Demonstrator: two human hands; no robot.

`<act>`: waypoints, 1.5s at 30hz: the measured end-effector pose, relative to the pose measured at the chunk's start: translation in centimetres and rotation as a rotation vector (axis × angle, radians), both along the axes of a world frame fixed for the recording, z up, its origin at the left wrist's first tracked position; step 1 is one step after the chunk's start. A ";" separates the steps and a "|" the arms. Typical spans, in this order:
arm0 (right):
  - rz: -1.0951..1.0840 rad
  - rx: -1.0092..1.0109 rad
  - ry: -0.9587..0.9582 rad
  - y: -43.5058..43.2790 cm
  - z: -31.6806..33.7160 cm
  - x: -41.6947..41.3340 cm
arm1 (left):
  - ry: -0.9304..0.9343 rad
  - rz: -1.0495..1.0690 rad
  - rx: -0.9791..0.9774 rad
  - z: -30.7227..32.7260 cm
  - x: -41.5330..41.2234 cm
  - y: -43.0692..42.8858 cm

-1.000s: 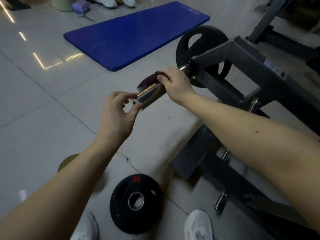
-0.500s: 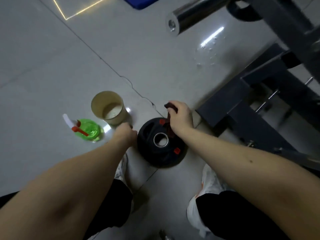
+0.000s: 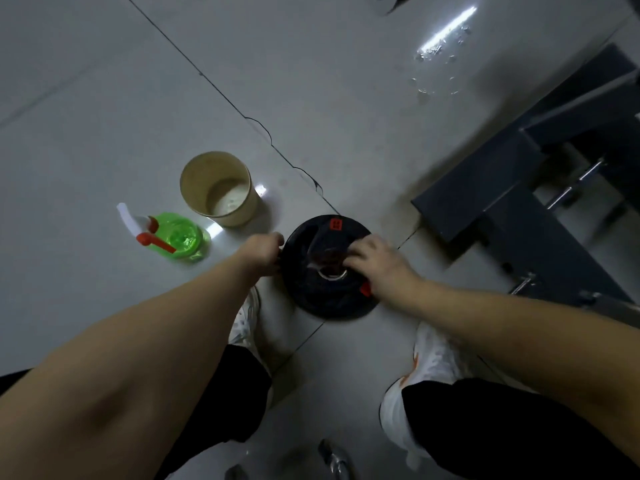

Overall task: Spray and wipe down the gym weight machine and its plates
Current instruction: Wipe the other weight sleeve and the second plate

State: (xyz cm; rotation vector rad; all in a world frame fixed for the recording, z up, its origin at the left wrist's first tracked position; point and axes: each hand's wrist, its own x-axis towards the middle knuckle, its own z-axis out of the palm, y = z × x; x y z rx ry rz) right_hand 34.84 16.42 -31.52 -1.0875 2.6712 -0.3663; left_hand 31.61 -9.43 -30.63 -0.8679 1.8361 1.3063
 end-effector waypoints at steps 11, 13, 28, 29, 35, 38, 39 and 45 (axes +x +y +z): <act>-0.293 -0.026 -0.269 -2.4 1.0 7.4 | 0.153 -0.560 -0.382 0.0 -1.4 1.5; -0.371 -0.039 -0.311 -1.8 2.8 6.1 | 0.139 -0.550 -0.374 0.0 -1.3 1.6; -0.529 0.190 -0.350 3.5 14.5 -3.5 | 0.698 -1.109 -0.623 13.2 -1.2 9.2; -0.507 0.227 -0.325 3.9 15.0 -2.9 | 0.769 -1.145 -0.642 13.8 -0.9 9.8; -0.646 0.125 -0.210 2.4 15.3 0.4 | 1.009 -1.240 -0.572 15.1 -1.8 8.7; -0.755 0.023 -0.214 -0.2 14.4 1.7 | 1.008 -1.174 -0.645 14.3 -1.7 7.3; -0.769 0.004 -0.217 -0.9 14.4 2.0 | 0.966 -1.140 -0.678 14.2 -1.6 7.0; -0.762 -0.008 -0.311 -2.2 15.6 2.5 | 0.164 -0.165 -0.168 15.0 -1.9 7.0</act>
